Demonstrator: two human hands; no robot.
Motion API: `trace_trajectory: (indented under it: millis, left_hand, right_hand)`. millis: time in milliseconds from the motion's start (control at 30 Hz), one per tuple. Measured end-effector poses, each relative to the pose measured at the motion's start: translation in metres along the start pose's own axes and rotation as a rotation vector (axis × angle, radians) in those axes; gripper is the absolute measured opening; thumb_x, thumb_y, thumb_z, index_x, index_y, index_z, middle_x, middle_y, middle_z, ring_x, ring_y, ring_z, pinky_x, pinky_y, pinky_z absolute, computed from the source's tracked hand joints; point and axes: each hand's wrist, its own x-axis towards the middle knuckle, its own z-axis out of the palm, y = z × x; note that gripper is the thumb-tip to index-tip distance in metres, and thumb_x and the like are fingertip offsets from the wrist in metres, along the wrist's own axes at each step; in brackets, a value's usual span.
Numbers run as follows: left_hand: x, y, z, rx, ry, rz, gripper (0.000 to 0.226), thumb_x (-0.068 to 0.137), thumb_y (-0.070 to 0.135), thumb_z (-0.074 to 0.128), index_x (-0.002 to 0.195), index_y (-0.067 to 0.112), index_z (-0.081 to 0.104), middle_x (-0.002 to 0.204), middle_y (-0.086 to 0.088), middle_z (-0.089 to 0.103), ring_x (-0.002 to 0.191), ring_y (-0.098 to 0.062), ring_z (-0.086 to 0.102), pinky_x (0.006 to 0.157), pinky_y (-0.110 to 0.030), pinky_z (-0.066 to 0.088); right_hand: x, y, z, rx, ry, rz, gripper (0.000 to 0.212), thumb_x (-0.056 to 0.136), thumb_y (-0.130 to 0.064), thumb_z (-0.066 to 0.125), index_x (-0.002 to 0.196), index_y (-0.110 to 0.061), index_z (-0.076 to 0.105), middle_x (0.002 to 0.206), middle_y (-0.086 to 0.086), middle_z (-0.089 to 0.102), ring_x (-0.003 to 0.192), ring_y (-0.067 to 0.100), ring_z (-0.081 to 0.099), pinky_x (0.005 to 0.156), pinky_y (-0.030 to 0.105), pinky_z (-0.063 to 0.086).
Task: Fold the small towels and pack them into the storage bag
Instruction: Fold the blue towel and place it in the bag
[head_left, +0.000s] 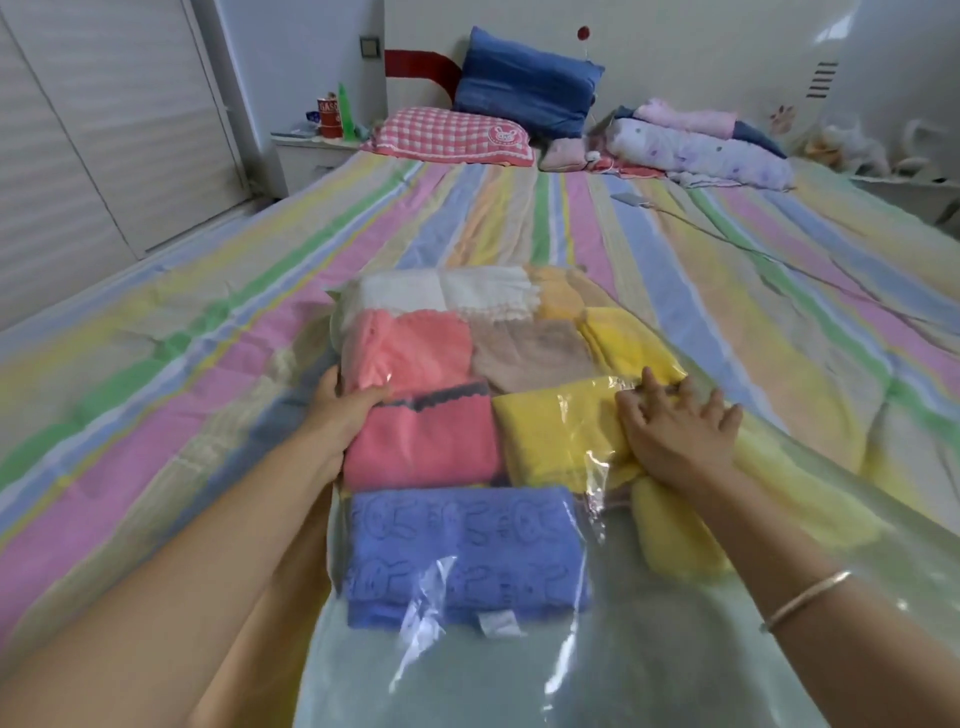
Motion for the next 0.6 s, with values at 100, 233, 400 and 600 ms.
trace_trajectory:
  millis: [100,233,400,600]
  left_hand:
    - [0.041,0.034,0.015,0.132,-0.018,0.201,0.068,0.06,0.022,0.083,0.124,0.023,0.06,0.115,-0.001,0.068,0.101,-0.019,0.067,0.088,-0.039,0.056]
    - [0.091,0.055,0.021,0.392,0.019,0.187,0.069,0.061,0.037,0.082,0.125,0.026,0.061,0.113,0.002,0.068,0.101,-0.021,0.064,0.089,-0.034,0.052]
    - [0.063,0.041,0.032,1.079,0.277,0.287,0.051,0.085,0.032,0.064,0.13,0.014,0.051,0.132,-0.017,0.052,0.116,-0.04,0.053,0.095,-0.046,0.045]
    - [-0.069,0.014,0.091,1.199,-0.102,0.746,0.059,0.096,0.028,0.04,0.152,0.022,0.022,0.161,-0.011,0.015,0.148,-0.027,0.015,0.119,-0.045,0.012]
  right_hand:
    - [0.008,-0.017,0.007,0.046,0.064,0.085,0.068,0.09,-0.066,0.012,0.152,-0.037,0.011,0.161,0.012,0.006,0.148,0.031,0.0,0.115,0.057,-0.01]
    - [0.019,-0.037,0.015,0.148,0.087,0.168,0.071,0.089,-0.066,0.013,0.152,-0.034,0.012,0.161,0.012,0.002,0.148,0.03,-0.005,0.114,0.058,-0.013]
    - [0.012,-0.039,0.021,0.137,0.118,0.159,0.071,0.089,-0.066,0.015,0.152,-0.033,0.013,0.162,0.01,-0.001,0.148,0.027,-0.009,0.114,0.056,-0.014]
    - [-0.013,-0.025,0.014,0.193,0.127,0.065,0.068,0.096,-0.058,0.02,0.154,-0.024,0.01,0.162,0.009,-0.003,0.148,0.029,-0.008,0.118,0.049,-0.008]
